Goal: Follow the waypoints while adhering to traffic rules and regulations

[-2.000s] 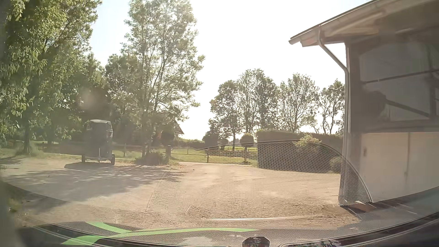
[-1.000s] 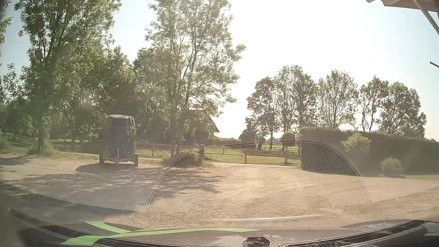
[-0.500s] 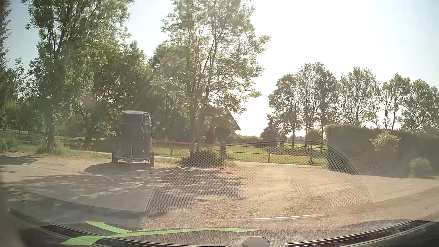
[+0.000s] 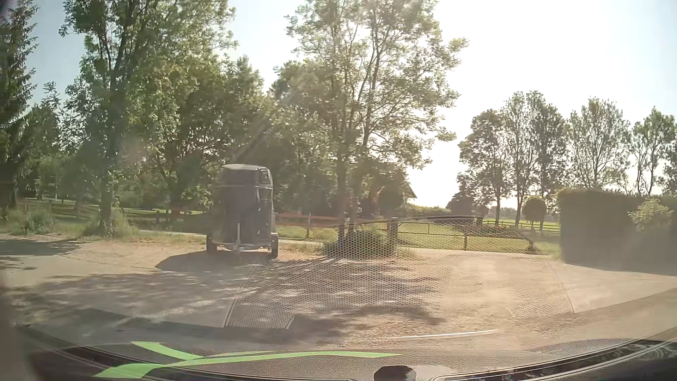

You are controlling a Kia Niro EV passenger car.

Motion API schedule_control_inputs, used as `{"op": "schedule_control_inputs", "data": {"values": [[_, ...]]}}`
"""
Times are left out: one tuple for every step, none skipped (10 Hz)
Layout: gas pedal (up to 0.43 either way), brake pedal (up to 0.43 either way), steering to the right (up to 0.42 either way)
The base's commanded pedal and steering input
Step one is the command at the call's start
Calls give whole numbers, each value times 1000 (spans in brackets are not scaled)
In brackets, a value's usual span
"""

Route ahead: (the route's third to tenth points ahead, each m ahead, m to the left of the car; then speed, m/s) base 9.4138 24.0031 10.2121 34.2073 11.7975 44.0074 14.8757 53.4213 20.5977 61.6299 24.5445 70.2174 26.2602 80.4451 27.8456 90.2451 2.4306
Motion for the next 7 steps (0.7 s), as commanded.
{"op": "schedule_control_inputs", "data": {"values": [[0, 55, -480], [0, 67, -510], [0, 61, -535], [0, 61, -560], [0, 61, -578], [0, 73, -597], [0, 73, -616]]}}
